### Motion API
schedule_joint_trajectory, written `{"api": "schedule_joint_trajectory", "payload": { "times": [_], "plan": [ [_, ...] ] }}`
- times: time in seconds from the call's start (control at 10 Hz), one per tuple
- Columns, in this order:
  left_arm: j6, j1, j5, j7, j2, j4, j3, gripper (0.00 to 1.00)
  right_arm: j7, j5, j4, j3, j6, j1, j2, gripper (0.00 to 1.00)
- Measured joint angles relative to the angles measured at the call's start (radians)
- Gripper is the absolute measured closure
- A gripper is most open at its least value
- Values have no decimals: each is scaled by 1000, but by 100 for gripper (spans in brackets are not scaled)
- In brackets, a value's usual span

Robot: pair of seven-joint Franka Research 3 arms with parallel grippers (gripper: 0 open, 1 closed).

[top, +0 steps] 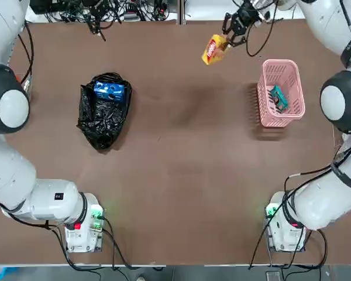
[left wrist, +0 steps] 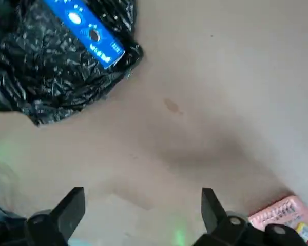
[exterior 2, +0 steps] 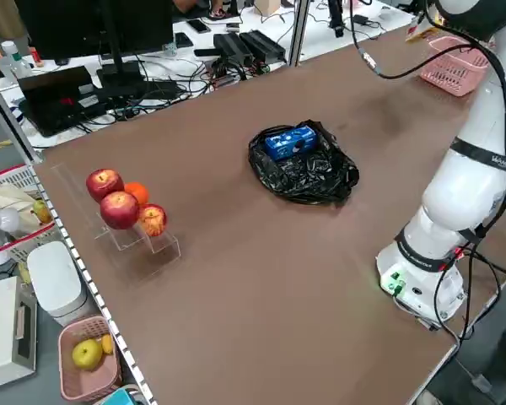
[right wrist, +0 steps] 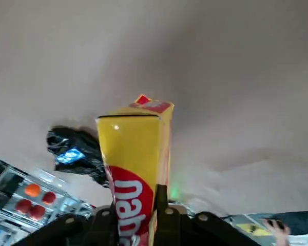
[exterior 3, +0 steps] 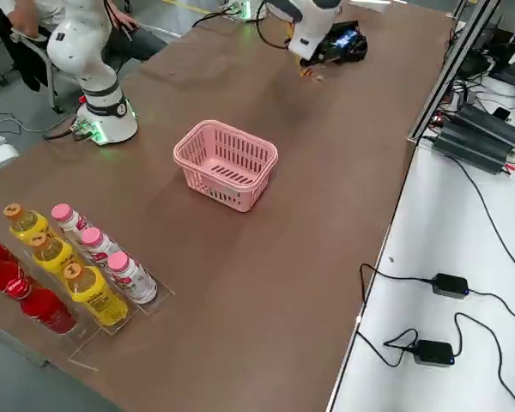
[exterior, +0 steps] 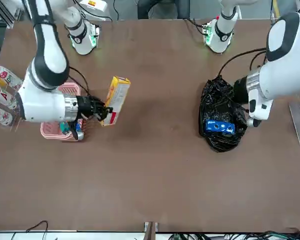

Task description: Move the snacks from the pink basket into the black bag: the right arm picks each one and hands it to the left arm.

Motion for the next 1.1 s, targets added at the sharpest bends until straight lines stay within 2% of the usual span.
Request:
{"api": "schedule_joint_trajectory", "payload": {
  "times": [0.4,0.6,0.8,1.1],
  "plan": [
    [-3,-1,25,-377,-26,6,-28,0,186,34,61,0,98,96,39,73],
    [-7,-17,89,-583,-35,5,-68,0,298,52,107,0,135,143,68,73],
    [-10,-26,110,-798,-34,0,-115,0,399,58,158,0,186,190,99,73],
    [-31,-28,119,-969,-35,-3,-169,0,503,62,182,1,280,260,132,73]
  ]
}}
